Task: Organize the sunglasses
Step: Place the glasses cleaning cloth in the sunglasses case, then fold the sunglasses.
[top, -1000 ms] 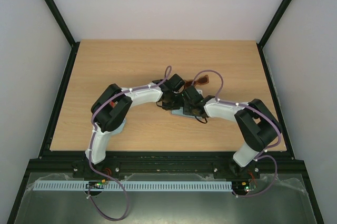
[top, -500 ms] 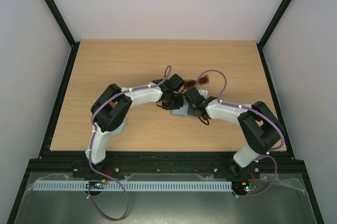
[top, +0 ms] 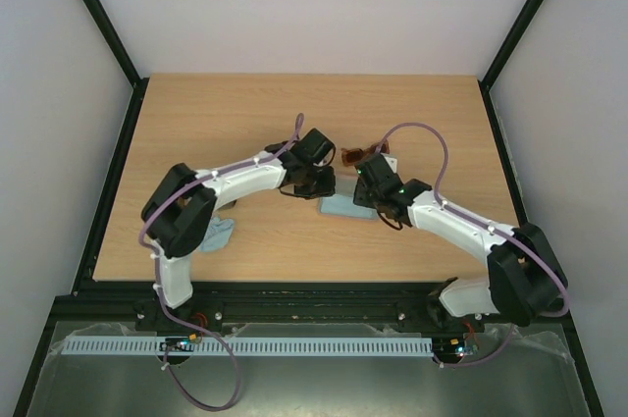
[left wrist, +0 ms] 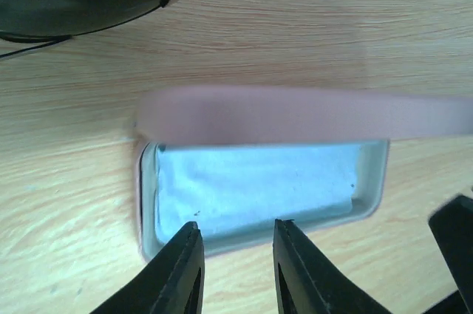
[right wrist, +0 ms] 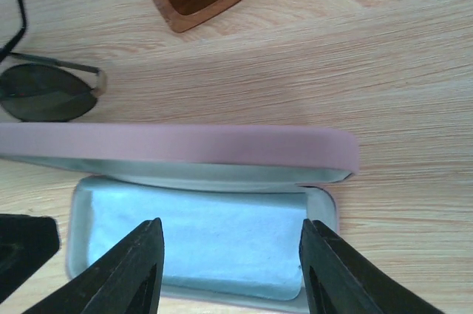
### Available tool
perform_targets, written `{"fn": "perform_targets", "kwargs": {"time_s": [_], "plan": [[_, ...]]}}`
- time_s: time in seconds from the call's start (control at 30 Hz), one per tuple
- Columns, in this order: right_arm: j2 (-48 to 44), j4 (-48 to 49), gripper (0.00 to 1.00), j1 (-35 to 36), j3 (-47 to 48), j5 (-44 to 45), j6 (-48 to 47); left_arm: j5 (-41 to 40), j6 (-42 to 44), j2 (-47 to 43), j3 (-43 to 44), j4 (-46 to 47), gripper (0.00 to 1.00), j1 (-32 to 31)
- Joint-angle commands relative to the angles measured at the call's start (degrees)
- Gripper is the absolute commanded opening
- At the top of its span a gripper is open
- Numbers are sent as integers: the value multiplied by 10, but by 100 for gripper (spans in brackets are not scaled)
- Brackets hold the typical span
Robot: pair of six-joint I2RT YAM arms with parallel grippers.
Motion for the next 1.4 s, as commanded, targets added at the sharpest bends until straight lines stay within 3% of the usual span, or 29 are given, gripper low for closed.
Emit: {"fn": "perform_targets", "kwargs": {"time_s": [0.0, 0.2, 0.47, 0.67, 0.9, 1.2, 1.37], "plan": [[-32, -13, 50, -1, -6, -28, 8, -38, 2, -78, -41, -18, 30, 7], [-56, 13, 50, -1, -17, -67, 19, -140, 2, -182, -126, -17, 46, 59], [-49, 29, 49, -1, -6, -116, 17, -86, 73, -224, -182, 10, 60, 174], [-42, 22, 48, -1, 7, -124, 19, -51, 167, -94, -101, 4, 51, 206], [-43, 5, 47, -1, 24, -140, 12, 61, 257, 39, 16, -18, 46, 237], [-31, 7, 46, -1, 19, -142, 21, 90, 303, 77, 42, -65, 27, 236], [-25, 4, 46, -1, 22, -143, 22, 51, 296, 93, 43, -90, 22, 235]]}}
